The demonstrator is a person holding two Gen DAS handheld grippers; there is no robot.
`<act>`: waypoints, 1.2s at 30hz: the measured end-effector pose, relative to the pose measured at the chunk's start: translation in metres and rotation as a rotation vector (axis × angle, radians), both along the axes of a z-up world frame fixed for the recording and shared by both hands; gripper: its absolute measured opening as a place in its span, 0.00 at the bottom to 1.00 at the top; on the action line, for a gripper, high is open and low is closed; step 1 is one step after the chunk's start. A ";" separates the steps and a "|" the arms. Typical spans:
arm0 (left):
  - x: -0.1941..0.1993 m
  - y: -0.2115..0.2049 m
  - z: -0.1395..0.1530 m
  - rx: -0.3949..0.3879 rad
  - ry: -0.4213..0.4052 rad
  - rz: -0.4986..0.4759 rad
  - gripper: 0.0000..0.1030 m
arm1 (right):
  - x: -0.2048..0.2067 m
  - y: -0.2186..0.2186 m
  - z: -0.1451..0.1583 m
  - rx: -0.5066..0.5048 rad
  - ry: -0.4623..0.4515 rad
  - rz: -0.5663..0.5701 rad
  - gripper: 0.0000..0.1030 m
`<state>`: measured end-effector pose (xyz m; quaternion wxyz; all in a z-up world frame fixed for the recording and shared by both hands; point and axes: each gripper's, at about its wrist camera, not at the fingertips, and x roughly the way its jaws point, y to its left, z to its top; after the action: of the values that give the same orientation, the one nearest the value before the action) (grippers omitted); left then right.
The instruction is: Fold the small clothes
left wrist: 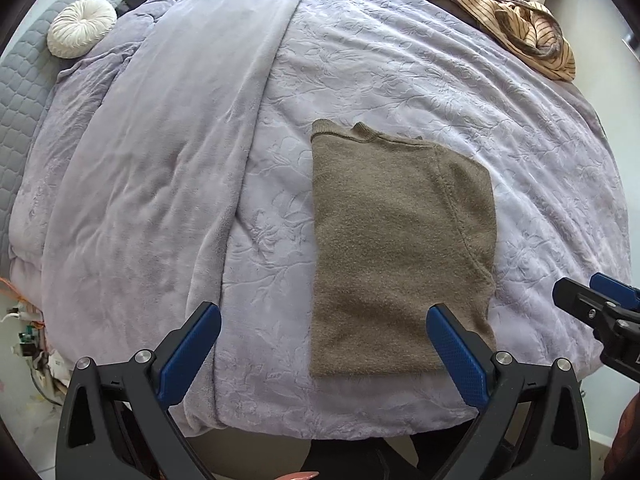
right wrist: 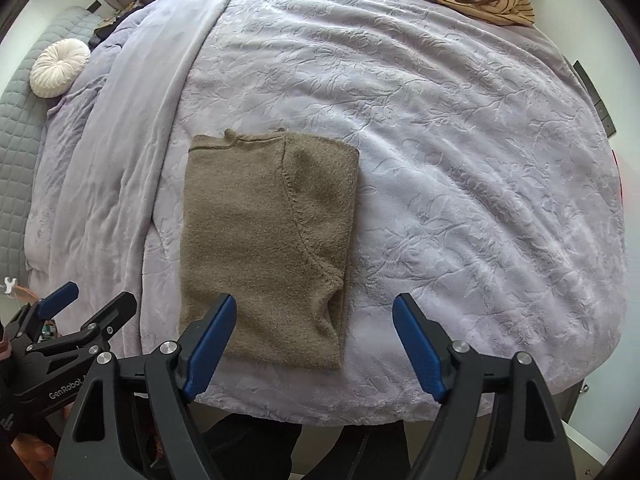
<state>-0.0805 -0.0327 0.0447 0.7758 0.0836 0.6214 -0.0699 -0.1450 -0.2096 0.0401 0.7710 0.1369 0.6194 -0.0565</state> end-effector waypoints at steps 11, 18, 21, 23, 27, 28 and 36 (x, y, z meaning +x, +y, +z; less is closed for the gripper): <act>0.001 -0.006 0.003 0.010 0.013 -0.016 1.00 | 0.002 0.001 -0.005 -0.018 0.036 -0.016 0.80; 0.001 -0.007 0.002 0.011 0.021 -0.016 1.00 | 0.002 0.006 -0.006 -0.033 0.045 -0.009 0.80; 0.001 -0.007 0.001 0.010 0.025 -0.014 1.00 | 0.002 0.008 -0.006 -0.038 0.048 -0.004 0.80; 0.001 -0.007 0.001 0.010 0.025 -0.013 1.00 | 0.001 0.009 -0.006 -0.042 0.049 -0.005 0.80; 0.000 -0.006 0.000 0.011 0.024 -0.009 1.00 | 0.001 0.009 -0.007 -0.038 0.052 -0.008 0.80; -0.001 -0.005 0.000 0.013 0.021 -0.006 1.00 | 0.001 0.009 -0.007 -0.036 0.053 -0.009 0.80; -0.002 -0.004 0.001 0.007 0.005 -0.008 1.00 | -0.001 0.011 -0.008 -0.035 0.053 -0.006 0.80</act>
<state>-0.0823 -0.0363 0.0461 0.7737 0.0886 0.6232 -0.0711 -0.1464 -0.1987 0.0319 0.7563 0.1237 0.6382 -0.0732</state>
